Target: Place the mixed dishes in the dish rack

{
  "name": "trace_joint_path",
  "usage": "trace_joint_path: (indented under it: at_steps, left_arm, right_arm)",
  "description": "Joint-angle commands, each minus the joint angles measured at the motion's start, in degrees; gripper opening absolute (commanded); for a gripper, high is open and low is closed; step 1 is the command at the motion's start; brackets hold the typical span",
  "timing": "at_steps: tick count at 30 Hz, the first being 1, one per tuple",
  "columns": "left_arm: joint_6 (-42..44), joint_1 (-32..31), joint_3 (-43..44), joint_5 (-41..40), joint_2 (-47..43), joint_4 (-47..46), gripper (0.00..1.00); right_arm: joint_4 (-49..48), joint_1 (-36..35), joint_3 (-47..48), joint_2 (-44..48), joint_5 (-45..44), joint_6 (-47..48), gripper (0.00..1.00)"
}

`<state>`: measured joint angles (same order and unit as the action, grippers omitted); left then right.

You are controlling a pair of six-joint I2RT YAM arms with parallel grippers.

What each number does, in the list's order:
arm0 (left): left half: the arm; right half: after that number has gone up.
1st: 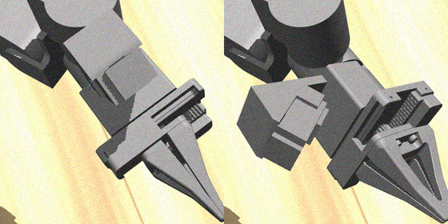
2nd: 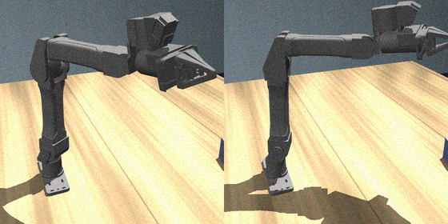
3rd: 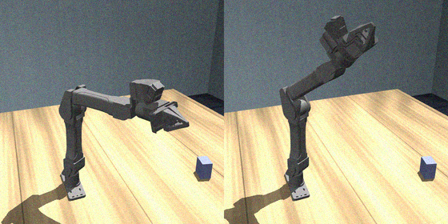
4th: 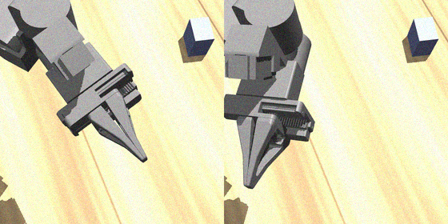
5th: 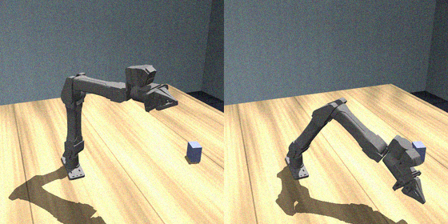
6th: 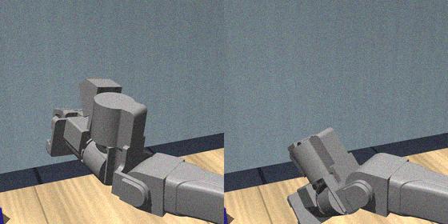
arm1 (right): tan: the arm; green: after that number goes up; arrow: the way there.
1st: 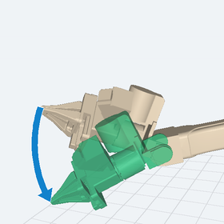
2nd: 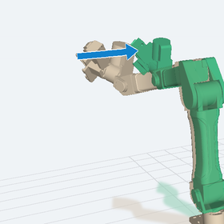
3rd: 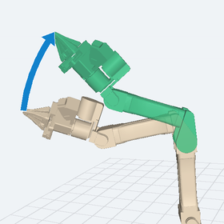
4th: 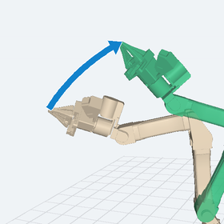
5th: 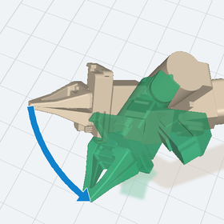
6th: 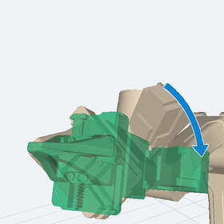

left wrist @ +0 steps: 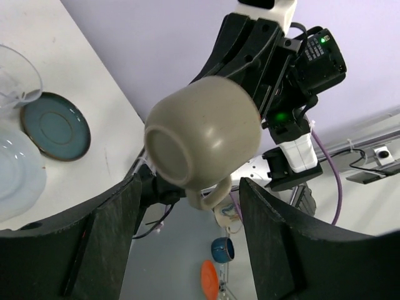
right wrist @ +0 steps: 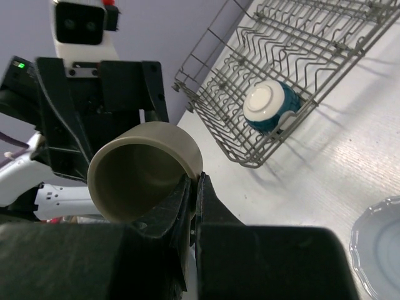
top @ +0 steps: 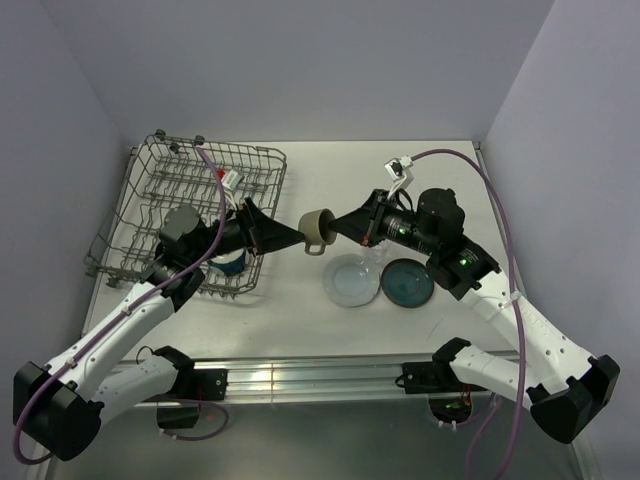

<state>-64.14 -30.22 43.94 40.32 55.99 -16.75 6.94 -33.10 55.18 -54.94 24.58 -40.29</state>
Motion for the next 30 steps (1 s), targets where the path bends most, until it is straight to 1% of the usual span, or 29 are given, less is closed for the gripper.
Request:
trace_joint_path:
  at_steps: [1, 5, 7, 8, 9, 11, 12, 15, 16, 17, 19, 21, 22, 26, 30]
  left_arm:
    - [-3.18, -0.46, -1.40, 2.31, -0.27, -6.88, 0.69]
    - [-6.16, -0.55, -2.81, 2.84, 0.17, -10.05, 0.67]
    - [-7.83, -0.55, -3.60, 3.19, 0.44, -13.38, 0.67]
    - [-10.19, -0.54, -4.47, 3.45, 0.61, -15.05, 0.67]
    - [-11.43, -0.54, -4.92, 3.89, 1.05, -18.63, 0.66]
    - [-15.46, -0.72, -6.40, 4.33, 1.49, -22.51, 0.65]
    - [-16.79, -0.63, -6.94, 4.51, 2.10, -26.97, 0.64]
    - [-22.60, -0.72, -9.05, 5.21, 3.77, -34.29, 0.63]
    - [-24.00, -0.63, -9.49, 5.30, 4.21, -38.57, 0.63]
    - [-26.19, -0.72, -10.27, 5.47, 5.18, -40.53, 0.63]
    - [-28.48, -0.72, -11.42, 5.04, 5.88, -45.18, 0.61]
    - [-29.81, -0.72, -11.95, 4.69, 7.02, -47.66, 0.60]
    - [-31.30, -0.72, -12.21, 4.60, 7.38, -50.63, 0.60]
    - [-33.94, -0.81, -12.57, 3.46, 9.14, -55.75, 0.57]
    - [-35.26, -0.81, -12.48, 2.75, 10.37, -57.77, 0.55]
  right_arm:
    - [-9.57, 0.41, 0.90, 0.36, 1.00, -1.19, 0.00]
    - [-12.47, 0.41, -0.50, 0.62, -0.05, -0.93, 0.00]
    - [-14.14, 0.32, -0.68, 0.45, 0.21, -1.10, 0.00]
    - [-14.76, 0.41, -1.03, 0.36, 0.21, -1.19, 0.00]
    - [-15.46, 0.41, -1.30, 0.27, 0.29, -1.28, 0.00]
    - [-17.13, 0.41, -1.91, 0.01, 0.56, -1.37, 0.00]
    - [-17.83, 0.41, -2.00, -0.17, 0.47, -1.28, 0.00]
    - [-18.80, 0.32, -2.27, -0.78, 0.47, -1.37, 0.00]
    - [-19.33, 0.41, -2.27, -0.96, 0.64, -1.37, 0.00]
    - [-19.68, 0.41, -2.35, -1.22, 0.56, -1.45, 0.00]
    - [-19.95, 0.41, -2.27, -1.84, 0.82, -1.45, 0.00]
    - [-20.91, 0.32, -2.62, -1.93, 1.17, -1.54, 0.00]
    - [-21.35, 0.32, -3.40, -1.67, 1.17, -1.63, 0.00]
    - [-22.23, 0.32, -4.46, -1.93, 1.44, -1.28, 0.00]
    - [-23.99, 0.32, -5.43, -2.19, 1.87, -1.72, 0.00]
